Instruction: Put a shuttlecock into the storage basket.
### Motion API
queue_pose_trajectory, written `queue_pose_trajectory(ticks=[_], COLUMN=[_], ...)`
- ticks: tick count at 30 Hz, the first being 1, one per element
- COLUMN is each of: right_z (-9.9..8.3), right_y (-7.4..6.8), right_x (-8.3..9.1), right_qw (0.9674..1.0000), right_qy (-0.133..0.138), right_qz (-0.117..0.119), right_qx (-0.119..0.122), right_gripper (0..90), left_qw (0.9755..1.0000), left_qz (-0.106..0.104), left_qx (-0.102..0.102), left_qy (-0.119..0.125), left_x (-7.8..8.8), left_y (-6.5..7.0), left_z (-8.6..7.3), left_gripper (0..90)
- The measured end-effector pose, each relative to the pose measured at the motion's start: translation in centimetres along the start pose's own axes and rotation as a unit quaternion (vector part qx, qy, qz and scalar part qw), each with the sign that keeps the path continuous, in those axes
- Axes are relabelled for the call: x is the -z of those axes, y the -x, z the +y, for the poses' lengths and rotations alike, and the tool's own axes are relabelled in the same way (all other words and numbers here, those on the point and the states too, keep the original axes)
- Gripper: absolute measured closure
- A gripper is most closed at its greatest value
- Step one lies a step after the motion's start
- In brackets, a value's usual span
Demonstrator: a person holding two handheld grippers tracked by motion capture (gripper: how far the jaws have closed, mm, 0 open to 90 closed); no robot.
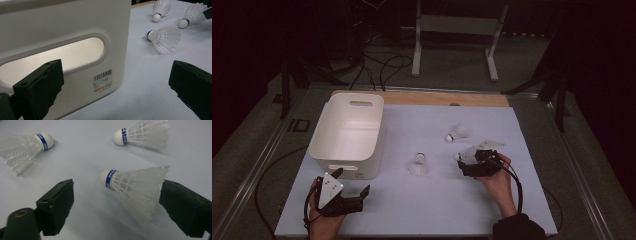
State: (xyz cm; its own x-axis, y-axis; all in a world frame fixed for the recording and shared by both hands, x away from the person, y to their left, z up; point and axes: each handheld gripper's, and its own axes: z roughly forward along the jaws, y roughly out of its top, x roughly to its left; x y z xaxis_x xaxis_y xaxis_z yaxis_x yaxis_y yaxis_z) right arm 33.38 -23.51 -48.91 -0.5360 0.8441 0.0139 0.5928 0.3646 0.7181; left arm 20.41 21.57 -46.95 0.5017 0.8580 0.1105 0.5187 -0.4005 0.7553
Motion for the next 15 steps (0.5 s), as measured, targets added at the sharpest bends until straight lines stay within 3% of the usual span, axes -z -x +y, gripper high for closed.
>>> queue_pose_trajectory(ticks=[2,9,10,12,13,15], right_z=[-0.04,-0.11,-0.05,-0.05,-0.05,-0.06], right_y=[0.04,-0.14,-0.28,-0.36,-0.56,-0.62], right_x=[-0.22,-0.51,-0.50,-0.54,-0.68,-0.75], right_qw=[1.0000,1.0000,0.9999,0.9999,0.9998,0.9998], right_qy=[-0.006,-0.004,-0.005,-0.004,-0.007,-0.007], right_qz=[0.005,-0.003,-0.010,-0.011,-0.016,-0.016], right_qx=[-0.003,-0.005,0.001,0.002,0.002,0.003], right_gripper=[15.9,30.6,36.8,36.8,45.5,48.2], left_qw=[0.9998,0.9998,0.9998,0.9998,0.9999,0.9998], left_qz=[-0.001,-0.001,-0.001,-0.001,-0.001,-0.001], left_qx=[-0.004,-0.004,-0.004,-0.004,-0.004,-0.004], left_qy=[-0.018,-0.019,-0.017,-0.017,-0.016,-0.019], left_x=[0.24,0.22,0.20,0.20,0.17,0.21], left_y=[-0.04,-0.04,-0.03,-0.03,-0.03,-0.04], left_z=[0.15,0.15,0.14,0.14,0.12,0.14], left_gripper=[0.4,0.4,0.4,0.4,0.4,0.4])
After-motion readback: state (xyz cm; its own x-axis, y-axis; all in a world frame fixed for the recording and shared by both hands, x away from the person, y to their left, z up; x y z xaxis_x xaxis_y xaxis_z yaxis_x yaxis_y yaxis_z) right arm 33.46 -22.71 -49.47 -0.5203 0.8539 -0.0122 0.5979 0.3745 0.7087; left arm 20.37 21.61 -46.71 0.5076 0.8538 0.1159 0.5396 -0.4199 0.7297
